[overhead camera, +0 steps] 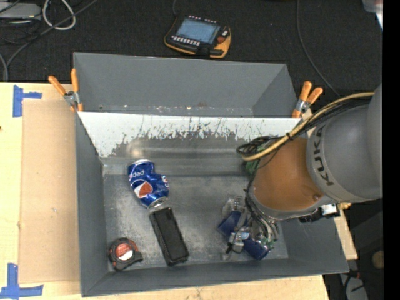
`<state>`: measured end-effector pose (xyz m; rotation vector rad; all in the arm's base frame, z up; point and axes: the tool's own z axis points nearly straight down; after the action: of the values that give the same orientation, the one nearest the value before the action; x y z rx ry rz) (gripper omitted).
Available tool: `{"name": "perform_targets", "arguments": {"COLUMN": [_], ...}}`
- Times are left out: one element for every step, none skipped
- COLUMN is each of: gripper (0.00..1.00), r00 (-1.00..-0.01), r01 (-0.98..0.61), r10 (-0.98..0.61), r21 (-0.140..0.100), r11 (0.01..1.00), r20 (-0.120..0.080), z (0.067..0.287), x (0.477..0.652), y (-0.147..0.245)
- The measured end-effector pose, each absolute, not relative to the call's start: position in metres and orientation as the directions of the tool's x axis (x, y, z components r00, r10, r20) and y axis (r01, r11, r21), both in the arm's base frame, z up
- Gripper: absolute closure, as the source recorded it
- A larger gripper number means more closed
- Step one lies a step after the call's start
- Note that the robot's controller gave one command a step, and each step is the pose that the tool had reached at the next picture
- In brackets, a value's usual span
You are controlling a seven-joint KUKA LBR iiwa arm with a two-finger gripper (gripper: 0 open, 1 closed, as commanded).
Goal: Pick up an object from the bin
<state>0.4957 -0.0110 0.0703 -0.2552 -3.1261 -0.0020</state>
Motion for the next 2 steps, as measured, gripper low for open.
{"name": "perform_targets", "arguments": {"gripper": [0.00, 1.00], "r00": [-0.966, -0.985], "r01": [0.258, 0.173], "r10": [0.258, 0.173], "r21": [0.006, 0.002], "r11": [0.966, 0.985], "r20": [-0.004, 0.007], "z": [0.0700, 0.0707], "x": [0.4924, 0.4953], "y": [-0.0142, -0.0109]}}
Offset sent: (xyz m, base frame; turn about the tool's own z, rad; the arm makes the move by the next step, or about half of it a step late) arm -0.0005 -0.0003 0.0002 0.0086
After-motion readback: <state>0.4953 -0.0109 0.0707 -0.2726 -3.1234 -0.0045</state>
